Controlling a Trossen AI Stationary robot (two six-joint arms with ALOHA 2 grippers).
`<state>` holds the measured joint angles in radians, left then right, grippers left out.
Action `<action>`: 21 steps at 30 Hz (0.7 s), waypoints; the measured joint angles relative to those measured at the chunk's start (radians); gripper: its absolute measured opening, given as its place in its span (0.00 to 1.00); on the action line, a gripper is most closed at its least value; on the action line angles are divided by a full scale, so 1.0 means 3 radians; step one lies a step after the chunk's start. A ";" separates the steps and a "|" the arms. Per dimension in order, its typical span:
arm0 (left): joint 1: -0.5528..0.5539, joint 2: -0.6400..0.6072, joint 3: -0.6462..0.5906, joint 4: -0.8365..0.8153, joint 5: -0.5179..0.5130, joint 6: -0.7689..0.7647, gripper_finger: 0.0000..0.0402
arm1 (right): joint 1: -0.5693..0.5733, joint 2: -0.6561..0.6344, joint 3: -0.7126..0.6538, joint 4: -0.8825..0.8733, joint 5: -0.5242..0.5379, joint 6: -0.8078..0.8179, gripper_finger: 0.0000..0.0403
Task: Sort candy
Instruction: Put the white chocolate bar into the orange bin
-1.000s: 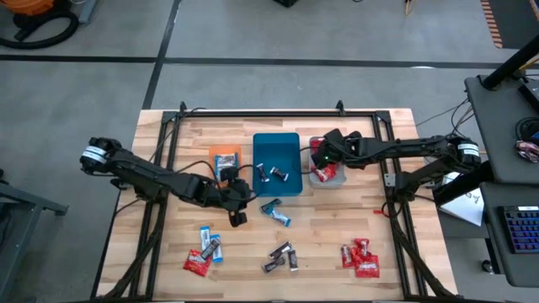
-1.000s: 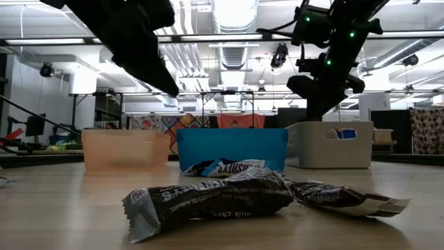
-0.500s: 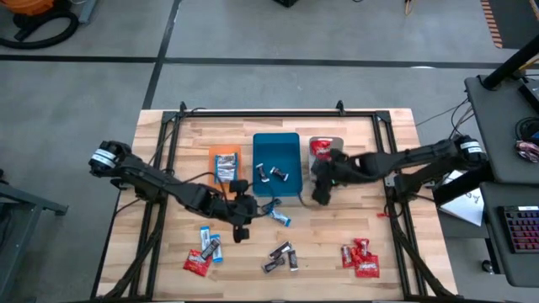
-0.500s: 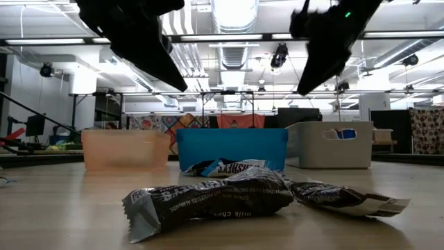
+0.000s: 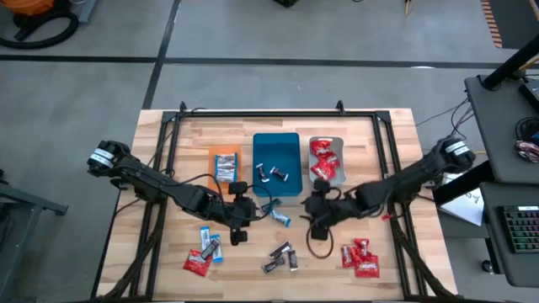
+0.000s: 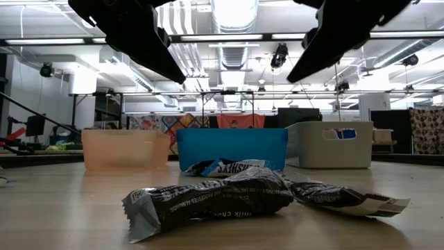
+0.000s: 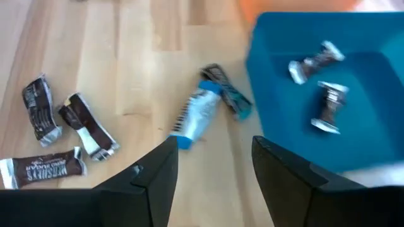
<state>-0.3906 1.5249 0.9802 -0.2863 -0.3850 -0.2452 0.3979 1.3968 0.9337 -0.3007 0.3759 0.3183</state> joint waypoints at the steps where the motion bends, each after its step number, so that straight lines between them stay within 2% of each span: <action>1: -0.0003 0.0001 0.0000 0.0003 -0.0003 -0.0011 0.23 | 0.0032 0.0092 0.0000 0.0102 0.0024 -0.0015 0.48; 12: -0.0030 0.0000 0.0000 -0.0020 -0.0005 -0.0065 0.23 | 0.0129 0.0986 0.0016 0.0800 0.0423 0.0126 0.48; 21: -0.0030 0.0000 -0.0001 -0.0032 -0.0005 -0.0073 0.23 | 0.0125 0.1296 0.0024 0.1153 0.0580 0.0430 0.48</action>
<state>-0.3996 1.5249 0.9798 -0.2958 -0.3866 -0.2672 0.4355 1.7854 0.9409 0.0453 0.5498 0.4475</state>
